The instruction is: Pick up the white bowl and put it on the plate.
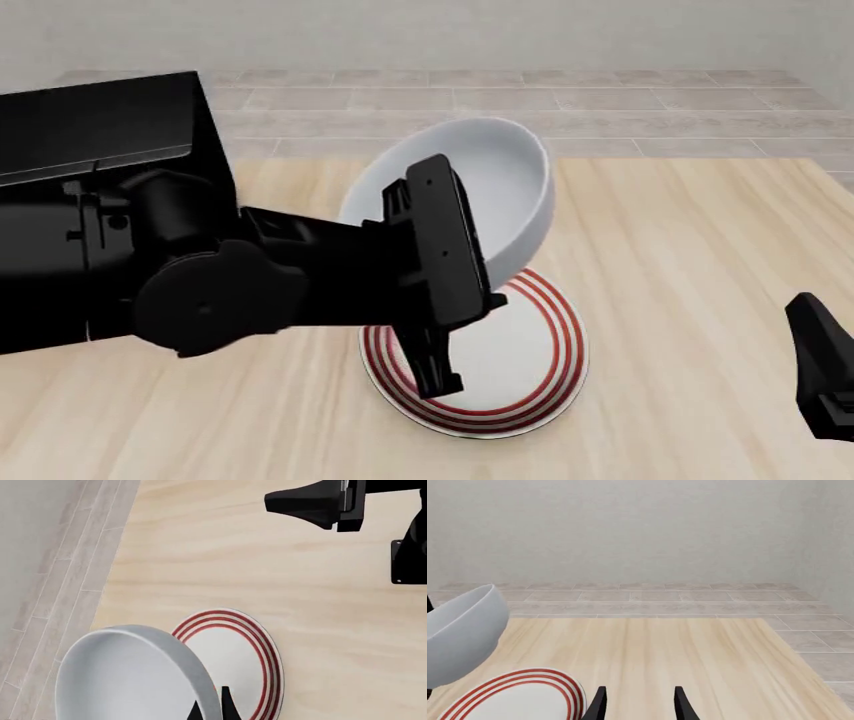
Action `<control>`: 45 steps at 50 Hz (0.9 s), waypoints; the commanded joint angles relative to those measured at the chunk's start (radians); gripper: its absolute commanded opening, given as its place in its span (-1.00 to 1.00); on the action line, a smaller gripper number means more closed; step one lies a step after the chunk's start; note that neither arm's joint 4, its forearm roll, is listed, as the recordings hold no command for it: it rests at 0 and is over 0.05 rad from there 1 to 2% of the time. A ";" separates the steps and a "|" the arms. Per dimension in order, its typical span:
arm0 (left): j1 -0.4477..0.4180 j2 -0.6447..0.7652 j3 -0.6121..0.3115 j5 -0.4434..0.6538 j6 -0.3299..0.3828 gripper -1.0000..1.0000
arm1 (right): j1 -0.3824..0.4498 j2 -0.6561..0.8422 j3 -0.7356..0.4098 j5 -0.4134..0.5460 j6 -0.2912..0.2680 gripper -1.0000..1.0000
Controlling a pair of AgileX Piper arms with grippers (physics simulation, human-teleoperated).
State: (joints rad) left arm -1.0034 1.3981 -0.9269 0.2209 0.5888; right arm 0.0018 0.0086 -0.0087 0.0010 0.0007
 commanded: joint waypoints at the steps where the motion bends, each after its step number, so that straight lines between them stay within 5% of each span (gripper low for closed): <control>1: -0.001 0.020 -0.012 -0.016 -0.003 -1.00 | -0.002 0.001 0.002 -0.003 -0.001 1.00; 45: -0.015 0.129 0.010 -0.125 -0.059 -1.00 | -0.002 0.001 0.002 -0.003 -0.001 1.00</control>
State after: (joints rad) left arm -1.0143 1.5153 -0.9125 0.1138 0.5336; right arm 0.0018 0.0086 -0.0087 0.0010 0.0007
